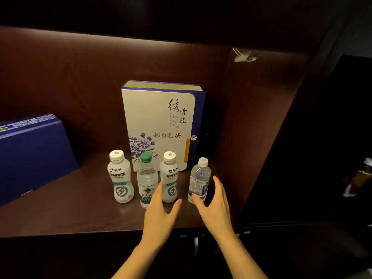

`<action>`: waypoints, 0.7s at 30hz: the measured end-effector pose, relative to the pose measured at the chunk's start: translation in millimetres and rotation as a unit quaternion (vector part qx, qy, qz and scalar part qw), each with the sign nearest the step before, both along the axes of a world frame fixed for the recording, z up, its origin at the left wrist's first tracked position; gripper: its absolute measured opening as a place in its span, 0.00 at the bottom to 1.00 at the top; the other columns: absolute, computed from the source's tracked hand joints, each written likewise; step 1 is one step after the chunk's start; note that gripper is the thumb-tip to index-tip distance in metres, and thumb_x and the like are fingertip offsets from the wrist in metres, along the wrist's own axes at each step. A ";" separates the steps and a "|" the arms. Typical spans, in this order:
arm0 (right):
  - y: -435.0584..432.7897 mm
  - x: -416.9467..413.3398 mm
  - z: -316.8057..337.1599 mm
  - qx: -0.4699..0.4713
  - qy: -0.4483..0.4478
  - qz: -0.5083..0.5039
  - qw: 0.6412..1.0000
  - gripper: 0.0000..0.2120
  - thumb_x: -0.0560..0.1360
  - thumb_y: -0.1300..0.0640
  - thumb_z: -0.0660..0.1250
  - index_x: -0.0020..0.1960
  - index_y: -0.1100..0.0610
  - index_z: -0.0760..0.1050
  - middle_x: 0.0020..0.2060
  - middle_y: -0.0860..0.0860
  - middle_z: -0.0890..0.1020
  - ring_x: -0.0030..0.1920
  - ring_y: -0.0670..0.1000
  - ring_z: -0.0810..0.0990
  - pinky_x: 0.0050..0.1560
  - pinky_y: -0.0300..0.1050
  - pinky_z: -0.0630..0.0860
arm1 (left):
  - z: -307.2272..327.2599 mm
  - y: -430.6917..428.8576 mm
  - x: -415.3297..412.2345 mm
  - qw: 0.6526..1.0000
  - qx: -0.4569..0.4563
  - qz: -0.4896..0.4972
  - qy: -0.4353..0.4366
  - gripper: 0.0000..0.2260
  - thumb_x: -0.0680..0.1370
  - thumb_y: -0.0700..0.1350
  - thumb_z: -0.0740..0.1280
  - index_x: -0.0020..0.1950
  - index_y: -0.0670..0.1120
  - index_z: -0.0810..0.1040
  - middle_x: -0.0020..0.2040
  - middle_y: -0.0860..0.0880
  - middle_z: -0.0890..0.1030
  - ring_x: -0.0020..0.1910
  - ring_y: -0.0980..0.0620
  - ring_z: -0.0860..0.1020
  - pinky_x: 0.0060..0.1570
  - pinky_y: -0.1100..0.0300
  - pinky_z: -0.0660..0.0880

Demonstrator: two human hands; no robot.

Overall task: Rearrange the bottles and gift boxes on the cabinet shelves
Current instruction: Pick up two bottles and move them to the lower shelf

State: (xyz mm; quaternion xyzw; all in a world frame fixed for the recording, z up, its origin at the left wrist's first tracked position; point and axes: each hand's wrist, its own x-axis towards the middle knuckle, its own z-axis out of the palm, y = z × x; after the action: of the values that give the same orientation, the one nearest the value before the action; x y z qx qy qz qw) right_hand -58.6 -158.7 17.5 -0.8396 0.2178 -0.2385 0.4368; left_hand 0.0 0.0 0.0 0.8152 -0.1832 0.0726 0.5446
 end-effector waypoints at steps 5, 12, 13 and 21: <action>-16.0 22.5 -16.7 0.048 0.016 0.010 0.999 0.45 0.70 0.47 0.76 0.79 0.50 0.56 0.75 0.50 0.67 0.73 0.50 0.68 0.67 0.43 0.69 | -4.2 -26.9 13.6 0.998 -0.009 0.030 0.048 0.37 0.76 0.51 0.72 0.80 0.47 0.57 0.78 0.49 0.65 0.76 0.51 0.64 0.73 0.50 0.65; -31.6 50.7 -34.0 0.093 0.015 0.031 0.995 0.46 0.66 0.52 0.80 0.77 0.50 0.59 0.69 0.49 0.74 0.67 0.50 0.76 0.63 0.49 0.77 | -14.4 -54.5 33.6 0.992 -0.002 0.110 0.068 0.41 0.76 0.46 0.72 0.81 0.44 0.51 0.80 0.46 0.59 0.79 0.48 0.58 0.73 0.56 0.57; -32.8 53.7 -36.3 0.099 0.013 0.030 0.995 0.45 0.67 0.52 0.80 0.77 0.50 0.60 0.68 0.49 0.75 0.66 0.51 0.76 0.62 0.48 0.77 | -15.5 -57.1 36.4 0.991 -0.007 0.118 0.067 0.41 0.76 0.45 0.72 0.81 0.44 0.50 0.80 0.45 0.59 0.79 0.48 0.58 0.72 0.56 0.58; -40.4 63.9 -50.3 0.118 -0.002 0.019 0.993 0.35 0.66 0.53 0.81 0.68 0.50 0.70 0.58 0.46 0.81 0.58 0.48 0.81 0.51 0.37 0.75 | -19.9 -75.9 60.3 0.981 -0.043 0.178 0.059 0.38 0.75 0.44 0.74 0.79 0.42 0.56 0.75 0.41 0.69 0.73 0.41 0.69 0.68 0.43 0.69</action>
State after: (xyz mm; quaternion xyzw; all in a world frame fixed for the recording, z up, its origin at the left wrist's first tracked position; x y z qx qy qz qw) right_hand 5.3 -199.1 -32.9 -0.7859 0.2278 -0.2043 0.5374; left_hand 60.3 -75.9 -19.9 0.8135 0.0008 0.1279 0.5674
